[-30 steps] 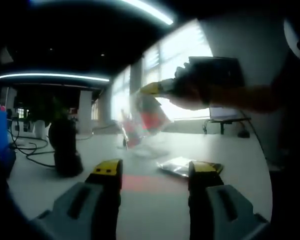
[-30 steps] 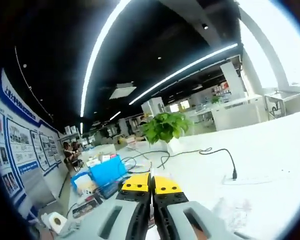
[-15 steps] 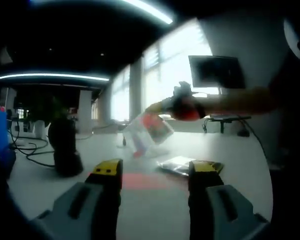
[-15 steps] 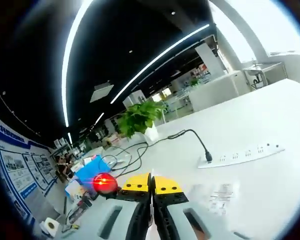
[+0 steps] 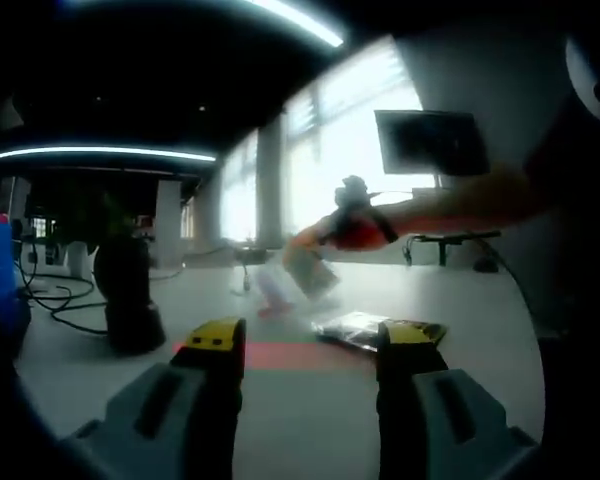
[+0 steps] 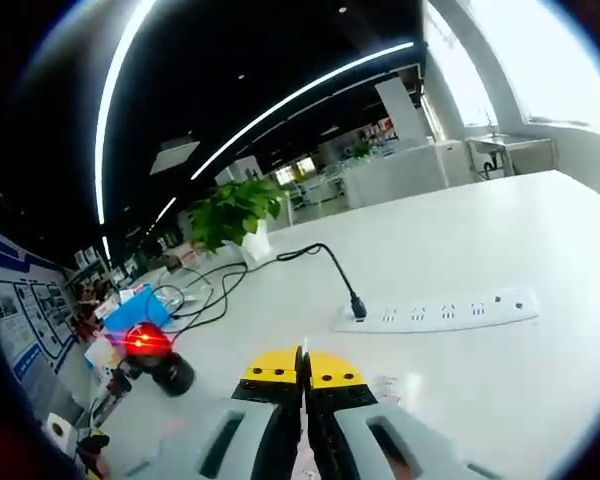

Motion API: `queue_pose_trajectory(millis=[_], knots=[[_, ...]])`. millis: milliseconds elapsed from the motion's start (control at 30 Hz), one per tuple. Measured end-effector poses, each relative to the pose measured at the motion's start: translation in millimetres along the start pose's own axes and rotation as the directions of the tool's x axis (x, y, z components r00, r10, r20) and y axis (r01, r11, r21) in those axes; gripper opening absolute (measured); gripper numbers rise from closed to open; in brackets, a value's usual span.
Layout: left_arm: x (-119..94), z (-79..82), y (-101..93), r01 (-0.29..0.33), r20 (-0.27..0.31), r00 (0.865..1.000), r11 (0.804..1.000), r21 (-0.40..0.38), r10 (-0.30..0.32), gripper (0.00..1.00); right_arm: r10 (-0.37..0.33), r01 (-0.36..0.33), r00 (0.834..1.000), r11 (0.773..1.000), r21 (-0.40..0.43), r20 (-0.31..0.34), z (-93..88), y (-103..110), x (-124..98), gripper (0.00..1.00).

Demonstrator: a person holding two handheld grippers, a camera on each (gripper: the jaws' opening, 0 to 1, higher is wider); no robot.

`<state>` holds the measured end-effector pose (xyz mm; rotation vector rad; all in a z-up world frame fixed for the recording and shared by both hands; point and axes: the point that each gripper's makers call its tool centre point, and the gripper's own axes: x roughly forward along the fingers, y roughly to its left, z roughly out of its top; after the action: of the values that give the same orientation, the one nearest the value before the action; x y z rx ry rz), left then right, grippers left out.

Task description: Clip sheet goods on table flip sheet goods clip sheet goods scan sheet goods put sheet goods back to table

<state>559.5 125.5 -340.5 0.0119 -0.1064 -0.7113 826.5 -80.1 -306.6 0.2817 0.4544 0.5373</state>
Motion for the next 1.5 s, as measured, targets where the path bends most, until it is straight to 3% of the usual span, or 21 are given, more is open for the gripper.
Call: queue_pose_trajectory(millis=[100,233,400,500,600,867,1100,1233,1500], knots=[[0,0.7,0.2,-0.003,0.003,1.0,1.0,0.003,0.003,0.46,-0.016,0.013,0.999,0.998,-0.057,-0.049,-3.1,-11,9,0.0],[1,-1.9,-3.4,0.009,-0.009,1.0,1.0,0.016,-0.009,0.46,-0.086,0.071,0.991,0.988,-0.135,-0.105,-22.6,-16,5,0.0],[1,-1.7,-3.4,0.011,-0.009,1.0,1.0,0.014,-0.011,0.46,-0.098,0.078,0.988,0.982,-0.17,-0.116,-30.8,-22,8,0.0],[0,-1.2,-2.5,0.007,-0.006,1.0,1.0,0.01,-0.007,0.46,-0.097,0.061,0.987,0.964,-0.261,-0.131,-30.2,-31,14,0.0],[0,-1.5,-2.7,0.008,-0.008,1.0,1.0,0.012,-0.008,0.46,-0.1,0.061,0.984,0.966,-0.253,-0.147,-29.8,-42,24,0.0],[0,-2.0,-2.9,0.007,-0.01,1.0,1.0,0.016,-0.006,0.46,-0.137,0.068,0.978,0.923,-0.379,-0.157,-32.7,-51,32,0.0],[0,-2.2,-3.5,0.008,-0.011,1.0,1.0,0.016,-0.007,0.46,-0.153,0.09,0.98,0.912,-0.399,-0.13,-29.1,-53,36,0.0],[0,-2.6,-3.4,0.006,-0.013,1.0,1.0,0.014,-0.005,0.46,-0.193,0.108,0.972,0.873,-0.475,-0.133,-32.1,-57,39,0.0],[0,-3.5,-2.0,0.003,-0.016,1.0,1.0,0.016,-0.002,0.46,-0.187,0.113,0.973,0.895,-0.431,-0.133,-27.8,-66,40,0.0]])
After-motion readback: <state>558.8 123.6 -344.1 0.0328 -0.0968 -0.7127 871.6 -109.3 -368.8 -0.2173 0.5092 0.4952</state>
